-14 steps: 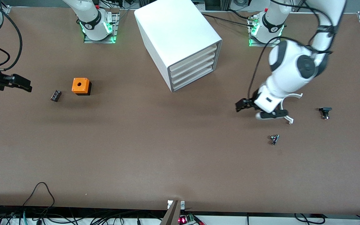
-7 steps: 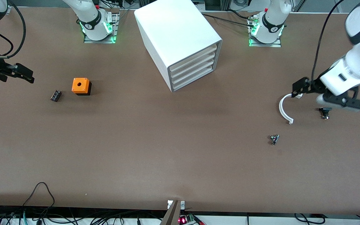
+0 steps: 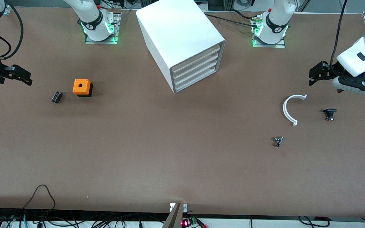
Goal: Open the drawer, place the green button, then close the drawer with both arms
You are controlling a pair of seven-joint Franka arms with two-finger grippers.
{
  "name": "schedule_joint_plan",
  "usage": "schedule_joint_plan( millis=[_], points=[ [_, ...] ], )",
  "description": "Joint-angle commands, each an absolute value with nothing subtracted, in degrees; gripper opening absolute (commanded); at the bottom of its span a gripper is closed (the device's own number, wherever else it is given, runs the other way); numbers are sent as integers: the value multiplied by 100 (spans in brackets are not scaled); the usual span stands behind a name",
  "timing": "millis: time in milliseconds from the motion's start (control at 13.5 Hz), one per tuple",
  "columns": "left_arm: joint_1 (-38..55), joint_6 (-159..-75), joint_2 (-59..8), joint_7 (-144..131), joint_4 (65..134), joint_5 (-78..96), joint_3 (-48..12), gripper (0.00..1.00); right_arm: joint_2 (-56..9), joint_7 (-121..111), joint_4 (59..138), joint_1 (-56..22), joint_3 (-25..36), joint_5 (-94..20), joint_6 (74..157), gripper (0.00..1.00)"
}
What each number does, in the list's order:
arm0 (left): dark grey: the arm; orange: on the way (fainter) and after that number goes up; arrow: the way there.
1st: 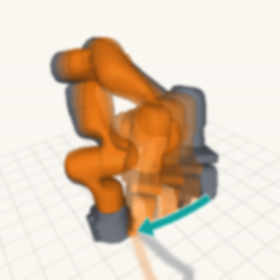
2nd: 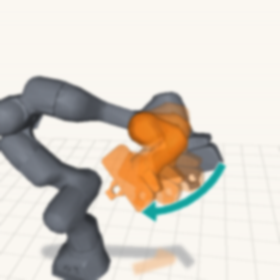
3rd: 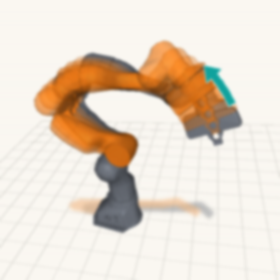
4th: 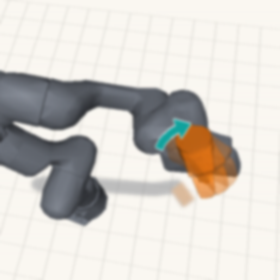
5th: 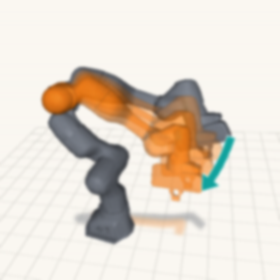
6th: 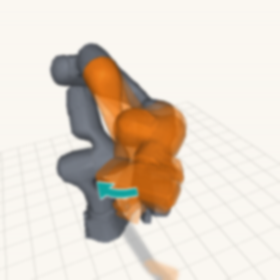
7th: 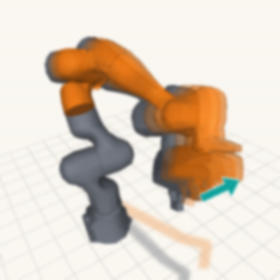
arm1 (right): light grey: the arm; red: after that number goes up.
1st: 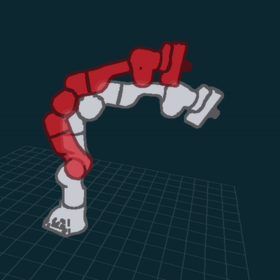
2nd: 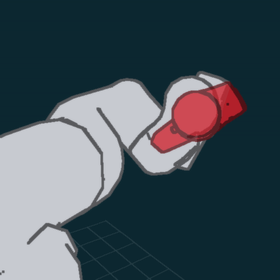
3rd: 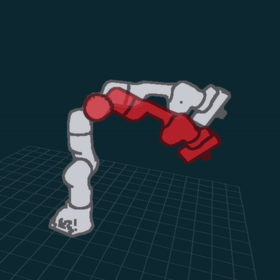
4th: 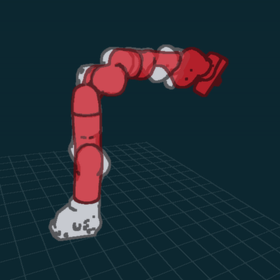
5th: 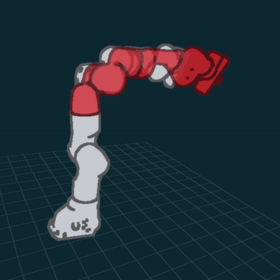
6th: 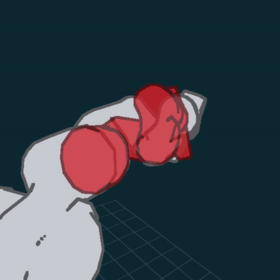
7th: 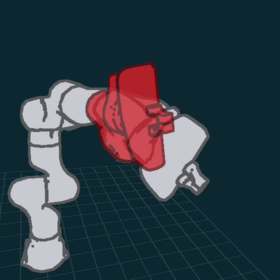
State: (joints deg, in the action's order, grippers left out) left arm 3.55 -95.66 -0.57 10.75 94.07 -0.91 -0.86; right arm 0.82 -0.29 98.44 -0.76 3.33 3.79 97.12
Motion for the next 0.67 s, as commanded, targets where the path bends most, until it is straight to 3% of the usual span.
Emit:
schedule_joint_plan(
  millis=[0, 593],
  points=[
    [343, -9580, -105, 1222, 9272, -343, -132, 100, 88, -149, 9773, -35, 334, 360, 9659, 100],
    [334, -9835, -123, 1230, 9299, -334, -123, 100, 97, -141, 9773, -35, 334, 334, 9562, 100]
  ],
)
